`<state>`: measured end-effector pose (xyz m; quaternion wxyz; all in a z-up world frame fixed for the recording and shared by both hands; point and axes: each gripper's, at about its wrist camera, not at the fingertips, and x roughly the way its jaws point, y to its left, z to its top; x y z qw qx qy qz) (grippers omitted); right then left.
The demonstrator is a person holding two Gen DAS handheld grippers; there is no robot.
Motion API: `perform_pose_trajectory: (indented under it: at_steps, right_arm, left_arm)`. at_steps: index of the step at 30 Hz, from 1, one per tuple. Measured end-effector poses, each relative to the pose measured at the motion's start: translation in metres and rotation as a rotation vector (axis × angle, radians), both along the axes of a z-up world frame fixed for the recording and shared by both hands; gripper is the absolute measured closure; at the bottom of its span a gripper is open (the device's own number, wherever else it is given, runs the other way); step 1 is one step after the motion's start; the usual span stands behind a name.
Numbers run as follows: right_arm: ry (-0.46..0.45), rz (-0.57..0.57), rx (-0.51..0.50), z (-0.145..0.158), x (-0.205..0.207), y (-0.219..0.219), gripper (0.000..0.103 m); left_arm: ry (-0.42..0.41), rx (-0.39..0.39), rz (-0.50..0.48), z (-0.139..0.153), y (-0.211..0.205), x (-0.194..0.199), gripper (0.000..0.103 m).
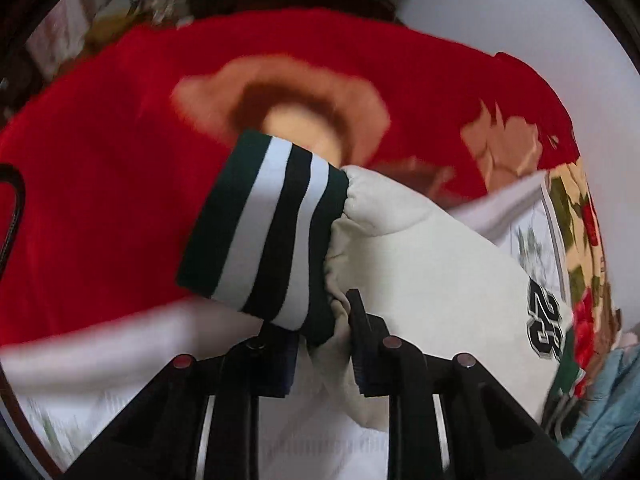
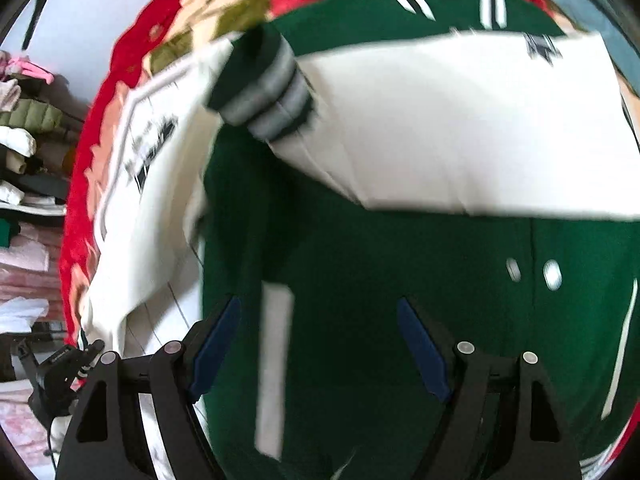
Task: Fold large clothes
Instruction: 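Grasp the striped cuff of the patched cream sleeve with the left tool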
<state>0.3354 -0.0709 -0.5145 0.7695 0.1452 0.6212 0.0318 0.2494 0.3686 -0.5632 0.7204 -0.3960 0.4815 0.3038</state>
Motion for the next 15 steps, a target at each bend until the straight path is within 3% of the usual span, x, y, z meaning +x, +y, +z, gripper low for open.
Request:
perform_pose_trajectory:
  at_steps: [3, 6, 9, 11, 12, 13, 15]
  right_arm:
    - [-0.108, -0.031, 0.002, 0.008, 0.035, 0.011, 0.031]
    - [-0.159, -0.072, 0.047, 0.003, 0.069, 0.026, 0.031]
    - [-0.072, -0.002, 0.167, -0.02, 0.098, 0.053, 0.031]
    - [-0.021, 0.062, 0.206, -0.027, 0.103, 0.067, 0.031]
    - [-0.03, 0.08, 0.201, -0.024, 0.1, 0.068, 0.031]
    - [-0.037, 0.1, 0.204, -0.021, 0.096, 0.068, 0.031]
    - [-0.031, 0.098, 0.222, -0.016, 0.087, 0.06, 0.031]
  left_arm:
    - [0.023, 0.033, -0.05, -0.012, 0.017, 0.029, 0.083]
    - [0.07, 0.044, -0.098, -0.022, 0.028, 0.053, 0.077]
    - [0.064, 0.011, -0.122, -0.023, 0.034, 0.058, 0.07]
    - [0.035, -0.053, -0.139, -0.018, 0.037, 0.052, 0.052]
    - [0.0, -0.082, -0.145, -0.013, 0.038, 0.049, 0.033]
    - [-0.025, -0.093, -0.137, -0.007, 0.037, 0.044, 0.022]
    - [-0.067, -0.12, -0.094, 0.005, 0.033, 0.032, 0.021]
